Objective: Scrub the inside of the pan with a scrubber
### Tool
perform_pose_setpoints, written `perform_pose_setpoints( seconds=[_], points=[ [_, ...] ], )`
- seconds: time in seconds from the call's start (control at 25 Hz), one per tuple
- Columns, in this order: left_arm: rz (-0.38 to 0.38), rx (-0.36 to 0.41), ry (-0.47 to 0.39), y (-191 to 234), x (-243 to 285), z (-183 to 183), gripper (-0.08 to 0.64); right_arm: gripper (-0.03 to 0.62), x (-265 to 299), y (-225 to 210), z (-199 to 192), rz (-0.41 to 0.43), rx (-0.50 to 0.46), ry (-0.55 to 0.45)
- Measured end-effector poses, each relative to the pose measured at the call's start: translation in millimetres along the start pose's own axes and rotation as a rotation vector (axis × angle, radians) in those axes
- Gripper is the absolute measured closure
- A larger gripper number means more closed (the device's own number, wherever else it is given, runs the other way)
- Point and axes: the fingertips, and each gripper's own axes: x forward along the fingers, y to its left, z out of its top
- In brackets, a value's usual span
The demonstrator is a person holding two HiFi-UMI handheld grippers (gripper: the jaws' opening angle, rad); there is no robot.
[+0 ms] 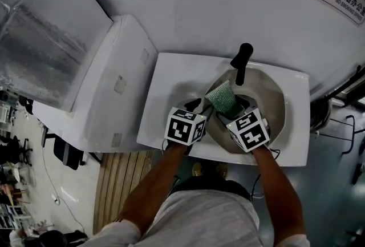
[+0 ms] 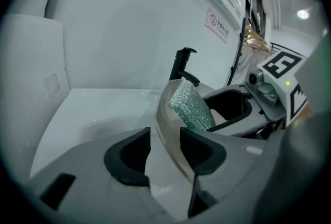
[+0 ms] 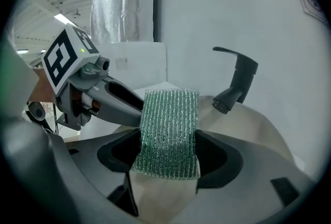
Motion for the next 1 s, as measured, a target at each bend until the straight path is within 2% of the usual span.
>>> perform_pose_setpoints(
  seconds=[0.32, 0.64, 1.0],
  points=[
    [-0.004, -0.035, 0.046, 2, 10, -9, 0.385, 0.253, 22, -7, -11, 0.003, 0.022, 0.052],
    [0.013, -0.046, 0.062, 2, 16, -11, 0.476, 0.253, 33, -15, -27, 0.002, 0.043, 0.129],
    [0.016, -0.061, 0.057, 3, 16, -11, 0.483, 0.253, 25, -50, -47, -0.096, 0.061, 0.220]
  ],
)
